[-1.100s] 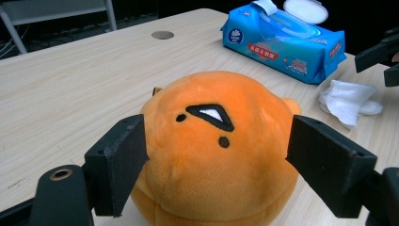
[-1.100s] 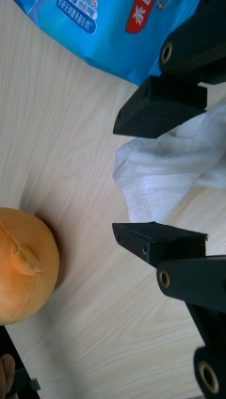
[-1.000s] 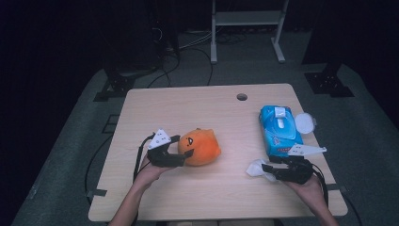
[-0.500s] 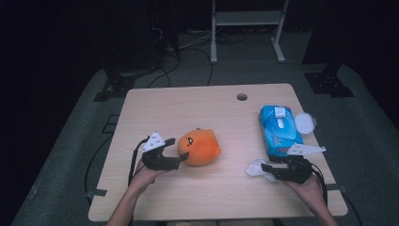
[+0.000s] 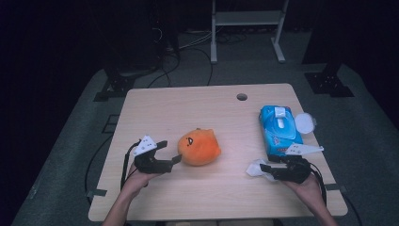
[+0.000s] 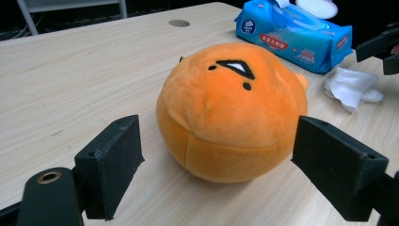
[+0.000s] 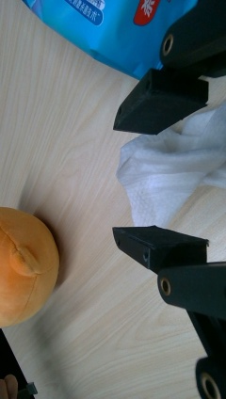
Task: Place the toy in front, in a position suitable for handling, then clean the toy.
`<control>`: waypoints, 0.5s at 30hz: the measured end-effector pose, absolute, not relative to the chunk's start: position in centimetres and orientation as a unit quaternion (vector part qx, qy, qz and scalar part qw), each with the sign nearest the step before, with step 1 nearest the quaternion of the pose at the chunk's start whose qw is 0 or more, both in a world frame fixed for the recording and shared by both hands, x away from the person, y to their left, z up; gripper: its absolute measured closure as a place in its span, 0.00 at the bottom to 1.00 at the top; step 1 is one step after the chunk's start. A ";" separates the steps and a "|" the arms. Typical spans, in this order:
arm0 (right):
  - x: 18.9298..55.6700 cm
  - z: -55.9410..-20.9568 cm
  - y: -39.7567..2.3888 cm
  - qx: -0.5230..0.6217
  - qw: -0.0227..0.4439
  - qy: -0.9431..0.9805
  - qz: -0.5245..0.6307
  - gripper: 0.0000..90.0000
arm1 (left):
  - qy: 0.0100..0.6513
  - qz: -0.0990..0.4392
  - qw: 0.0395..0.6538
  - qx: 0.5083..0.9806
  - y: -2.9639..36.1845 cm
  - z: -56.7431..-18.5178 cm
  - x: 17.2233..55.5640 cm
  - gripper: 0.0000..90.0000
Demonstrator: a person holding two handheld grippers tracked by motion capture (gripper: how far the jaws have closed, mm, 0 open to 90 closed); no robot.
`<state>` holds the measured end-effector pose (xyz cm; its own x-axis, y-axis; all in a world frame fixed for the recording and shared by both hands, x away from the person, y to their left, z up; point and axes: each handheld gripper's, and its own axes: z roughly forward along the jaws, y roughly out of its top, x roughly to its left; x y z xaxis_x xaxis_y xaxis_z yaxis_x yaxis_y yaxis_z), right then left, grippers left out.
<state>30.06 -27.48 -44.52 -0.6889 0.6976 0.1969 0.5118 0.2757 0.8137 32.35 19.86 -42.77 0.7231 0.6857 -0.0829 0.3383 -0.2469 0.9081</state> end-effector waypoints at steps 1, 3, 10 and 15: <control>30.0 -44.5 -27.5 0.381 0.101 0.792 0.466 0.46 | 0.333 0.168 0.516 0.771 19.9 -42.8 32.3 0.17; 30.0 -44.5 -27.5 0.381 0.102 0.792 0.467 0.45 | 0.334 0.169 0.515 0.771 20.1 -42.9 32.2 0.17; 30.0 -44.5 -27.4 0.379 0.101 0.794 0.465 0.45 | 0.336 0.169 0.514 0.771 20.8 -43.0 31.8 0.16; 29.9 -44.4 -27.3 0.377 0.102 0.795 0.465 0.45 | 0.340 0.173 0.511 0.770 21.7 -43.0 31.3 0.15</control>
